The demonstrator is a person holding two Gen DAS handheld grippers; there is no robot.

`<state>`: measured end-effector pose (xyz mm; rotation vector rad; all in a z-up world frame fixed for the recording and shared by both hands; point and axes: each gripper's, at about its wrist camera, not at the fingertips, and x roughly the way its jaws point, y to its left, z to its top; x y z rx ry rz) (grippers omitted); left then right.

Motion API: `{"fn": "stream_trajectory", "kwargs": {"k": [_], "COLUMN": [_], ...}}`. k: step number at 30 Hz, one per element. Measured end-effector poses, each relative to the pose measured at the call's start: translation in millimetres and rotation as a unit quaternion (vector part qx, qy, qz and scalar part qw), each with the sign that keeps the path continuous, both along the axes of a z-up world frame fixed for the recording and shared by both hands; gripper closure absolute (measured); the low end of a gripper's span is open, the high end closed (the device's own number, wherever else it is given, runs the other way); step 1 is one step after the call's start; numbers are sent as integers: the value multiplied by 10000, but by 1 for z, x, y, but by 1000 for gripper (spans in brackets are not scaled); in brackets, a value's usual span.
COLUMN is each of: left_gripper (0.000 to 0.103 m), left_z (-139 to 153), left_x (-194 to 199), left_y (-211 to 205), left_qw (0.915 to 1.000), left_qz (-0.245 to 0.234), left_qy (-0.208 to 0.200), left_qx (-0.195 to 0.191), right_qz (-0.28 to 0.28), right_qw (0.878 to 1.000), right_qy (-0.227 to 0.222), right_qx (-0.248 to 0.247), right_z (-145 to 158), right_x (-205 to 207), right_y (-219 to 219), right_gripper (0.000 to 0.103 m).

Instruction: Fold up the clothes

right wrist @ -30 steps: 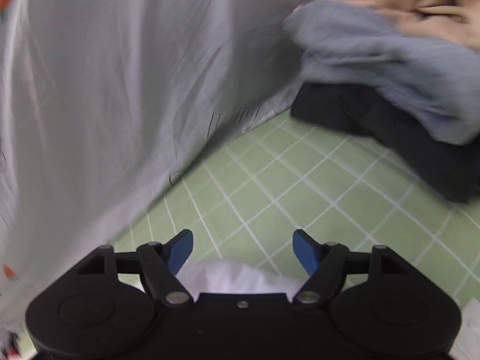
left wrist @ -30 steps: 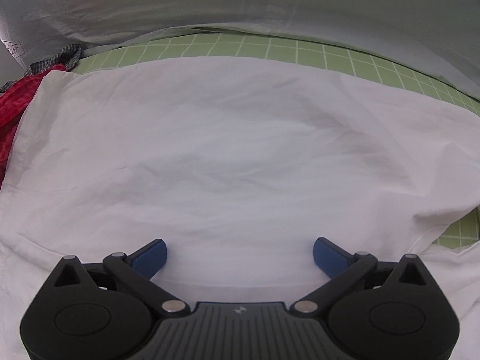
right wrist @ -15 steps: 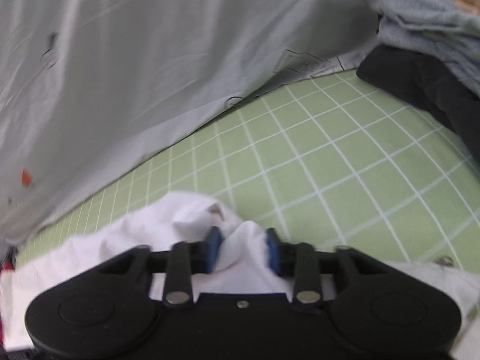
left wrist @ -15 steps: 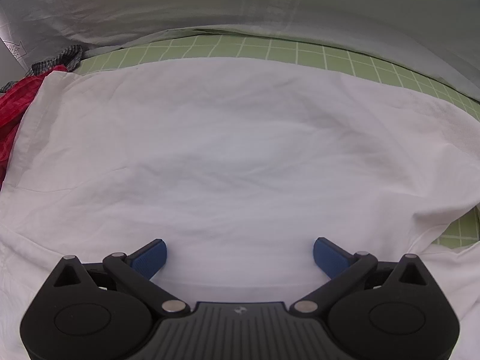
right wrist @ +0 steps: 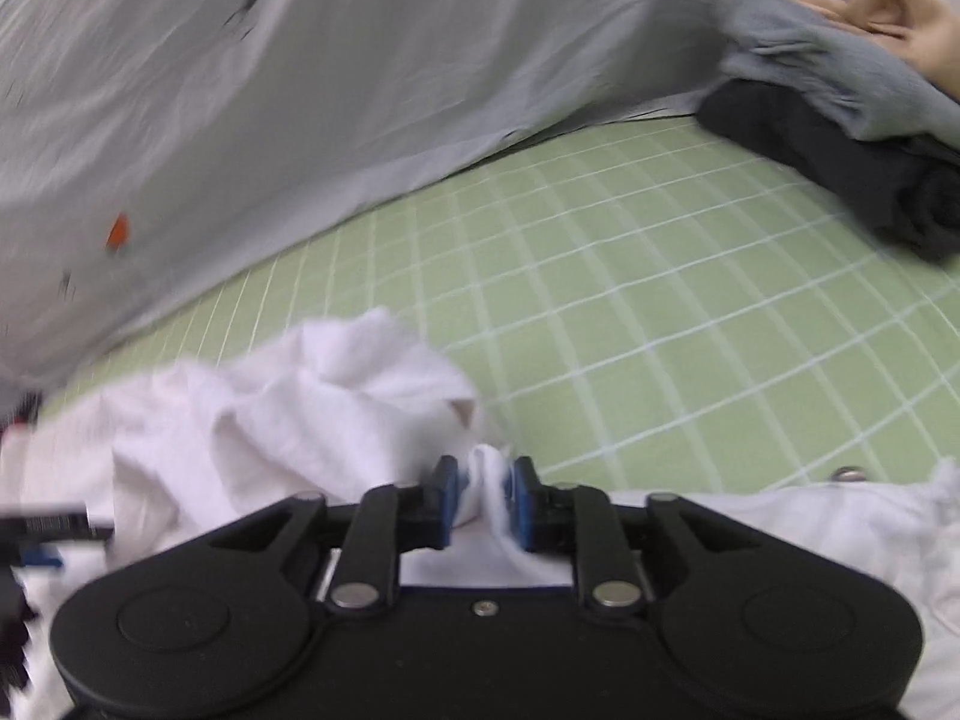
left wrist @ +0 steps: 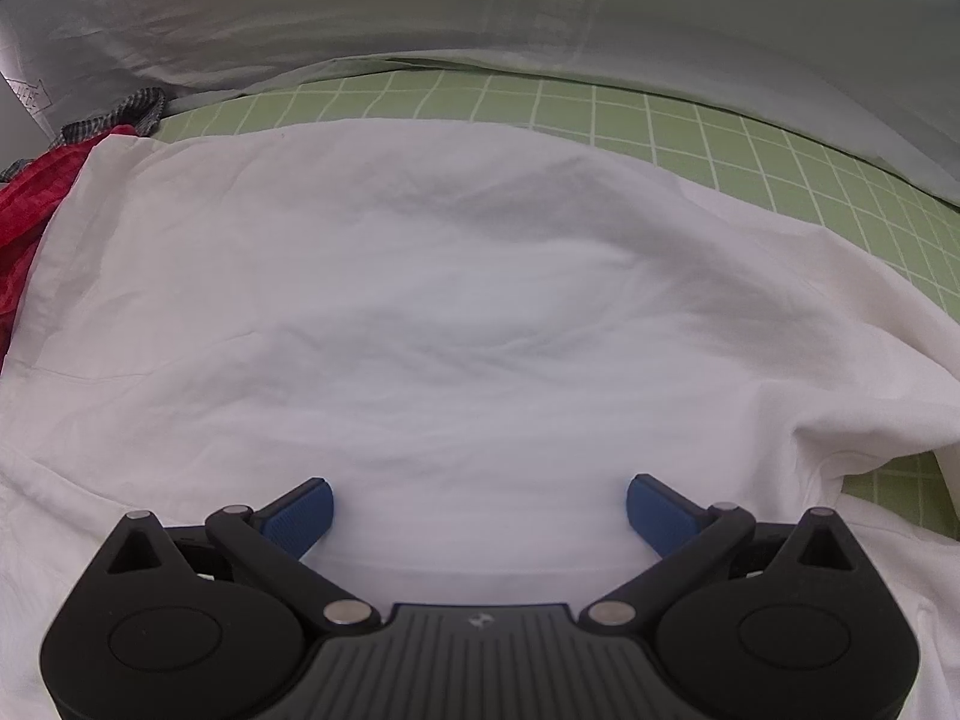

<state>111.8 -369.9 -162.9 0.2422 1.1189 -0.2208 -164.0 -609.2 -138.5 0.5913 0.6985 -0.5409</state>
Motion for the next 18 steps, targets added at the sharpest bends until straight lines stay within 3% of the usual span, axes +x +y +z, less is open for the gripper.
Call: {"fn": "stream_trajectory", "kwargs": {"k": [5,10,15,18], "left_gripper": [0,0,0,0], "left_z": [-1,-1,0,-1], "left_x": [0,0,-1,-1], "left_y": [1,2,2,1], "left_qw": [10000,10000,10000,10000], "left_qz": [8,18,27,27], "left_qy": [-12,-15,-30,-21], "left_qx": [-53,-88,-81,-83], "right_qz": [-835,-814,-450,-497], "right_qw": [9963,9923,9948,9973], "right_qy": [173,909,846,524], "right_qx": [-143,-215,-358,-157], "right_z": [9,-7,-3,2], "right_x": [-17,-28,-32,-29], "right_y": [-32,-46,-27,-31], "right_gripper": [65,63,60,55]}}
